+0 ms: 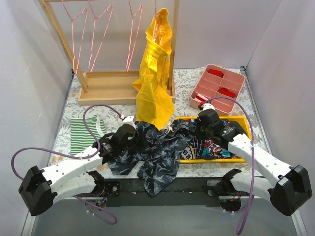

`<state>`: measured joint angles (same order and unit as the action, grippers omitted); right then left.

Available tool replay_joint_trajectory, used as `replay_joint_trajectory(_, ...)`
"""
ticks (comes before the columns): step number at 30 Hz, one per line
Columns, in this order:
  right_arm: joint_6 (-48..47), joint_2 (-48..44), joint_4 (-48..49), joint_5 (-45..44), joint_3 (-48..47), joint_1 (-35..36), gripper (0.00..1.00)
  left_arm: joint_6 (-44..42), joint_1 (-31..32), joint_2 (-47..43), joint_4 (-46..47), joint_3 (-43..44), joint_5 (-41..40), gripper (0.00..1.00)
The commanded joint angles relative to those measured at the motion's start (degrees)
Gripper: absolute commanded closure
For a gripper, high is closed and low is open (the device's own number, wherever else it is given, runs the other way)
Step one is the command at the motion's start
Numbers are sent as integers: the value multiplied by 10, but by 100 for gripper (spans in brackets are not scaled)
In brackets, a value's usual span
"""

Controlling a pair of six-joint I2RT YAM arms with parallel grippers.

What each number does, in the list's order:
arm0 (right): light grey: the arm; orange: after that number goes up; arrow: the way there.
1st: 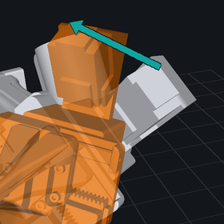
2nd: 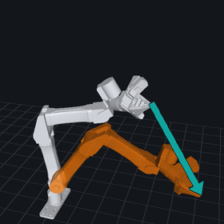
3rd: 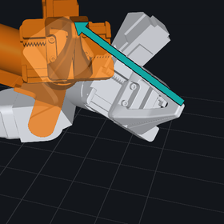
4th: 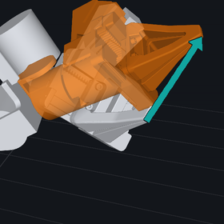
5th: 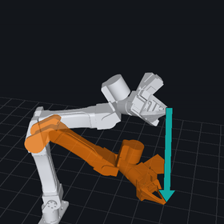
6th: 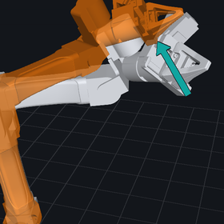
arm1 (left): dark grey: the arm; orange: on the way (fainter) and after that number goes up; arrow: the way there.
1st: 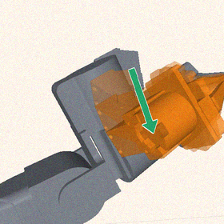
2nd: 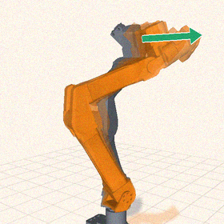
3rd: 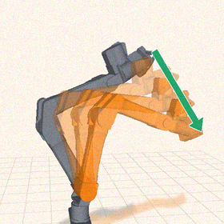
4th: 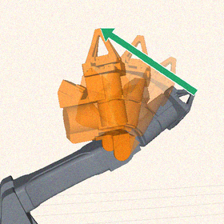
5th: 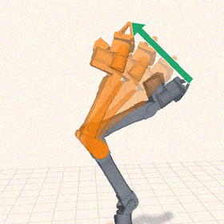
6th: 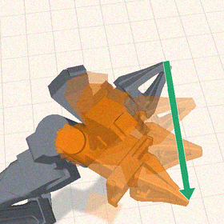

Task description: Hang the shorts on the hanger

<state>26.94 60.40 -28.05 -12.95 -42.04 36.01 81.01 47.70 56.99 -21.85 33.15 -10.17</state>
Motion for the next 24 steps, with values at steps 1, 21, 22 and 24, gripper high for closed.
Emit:
replay_joint_trajectory(1,-17,-15,6,35,-59,-1,99,-37,-2,-56,15,38,34,40)
replay_joint_trajectory(21,-29,6,-16,63,-124,-1,99,-245,-50,75,-77,518,-210,31)
replay_joint_trajectory(22,-29,6,-15,64,-124,-1,99,-253,-70,105,-85,592,-175,31)
replay_joint_trajectory(24,-31,6,-12,64,-122,-1,99,-267,-143,166,-110,662,-108,31)
